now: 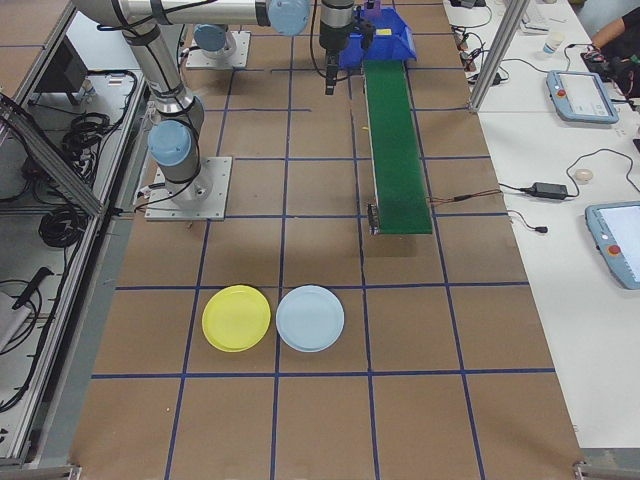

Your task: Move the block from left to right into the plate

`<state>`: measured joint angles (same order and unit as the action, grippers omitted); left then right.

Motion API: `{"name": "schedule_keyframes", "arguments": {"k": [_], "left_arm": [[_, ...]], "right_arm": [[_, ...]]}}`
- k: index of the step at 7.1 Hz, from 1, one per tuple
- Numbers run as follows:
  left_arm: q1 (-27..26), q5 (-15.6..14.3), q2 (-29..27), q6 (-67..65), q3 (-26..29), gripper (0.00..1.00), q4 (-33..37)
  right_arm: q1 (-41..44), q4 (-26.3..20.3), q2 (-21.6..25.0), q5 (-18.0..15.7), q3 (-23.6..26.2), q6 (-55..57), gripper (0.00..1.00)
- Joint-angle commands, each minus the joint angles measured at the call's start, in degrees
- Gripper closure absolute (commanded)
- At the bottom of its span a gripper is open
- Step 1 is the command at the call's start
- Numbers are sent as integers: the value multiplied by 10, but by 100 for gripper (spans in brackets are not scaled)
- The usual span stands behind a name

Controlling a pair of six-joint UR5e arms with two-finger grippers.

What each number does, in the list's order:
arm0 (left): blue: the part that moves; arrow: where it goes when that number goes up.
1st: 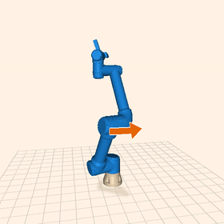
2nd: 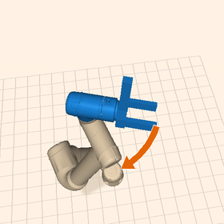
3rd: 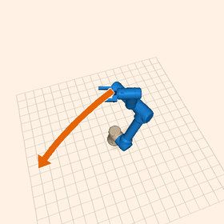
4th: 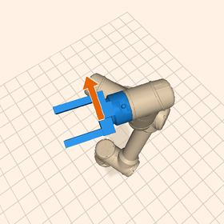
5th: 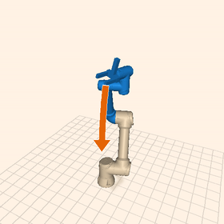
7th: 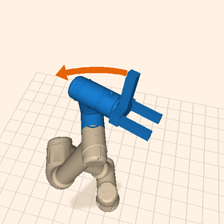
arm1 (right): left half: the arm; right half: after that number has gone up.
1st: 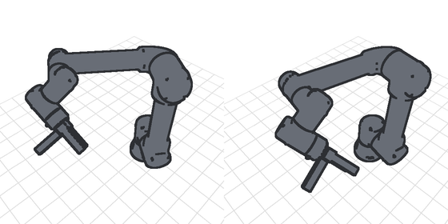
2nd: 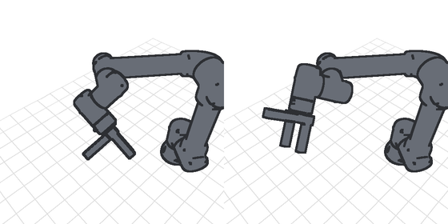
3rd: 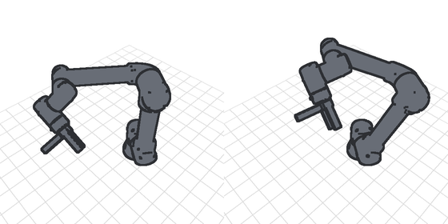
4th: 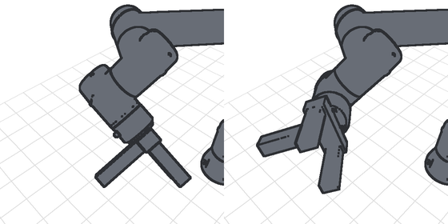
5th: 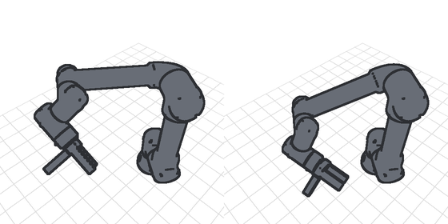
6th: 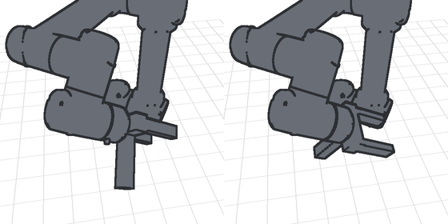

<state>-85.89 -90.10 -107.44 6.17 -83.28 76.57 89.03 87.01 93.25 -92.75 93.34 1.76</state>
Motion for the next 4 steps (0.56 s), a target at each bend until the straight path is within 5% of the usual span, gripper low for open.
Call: {"name": "schedule_keyframes", "arguments": {"k": [1, 2, 4], "left_arm": [[-67, 18, -17, -53, 12, 63, -53], [-73, 53, -40, -66, 10, 62, -89], [-118, 68, -93, -97, 8, 60, -154]], "right_arm": [[0, 0, 0, -1, 0, 0, 0], [1, -1, 0, -1, 0, -1, 0], [0, -10, -2, 6, 12, 1, 0]]}}
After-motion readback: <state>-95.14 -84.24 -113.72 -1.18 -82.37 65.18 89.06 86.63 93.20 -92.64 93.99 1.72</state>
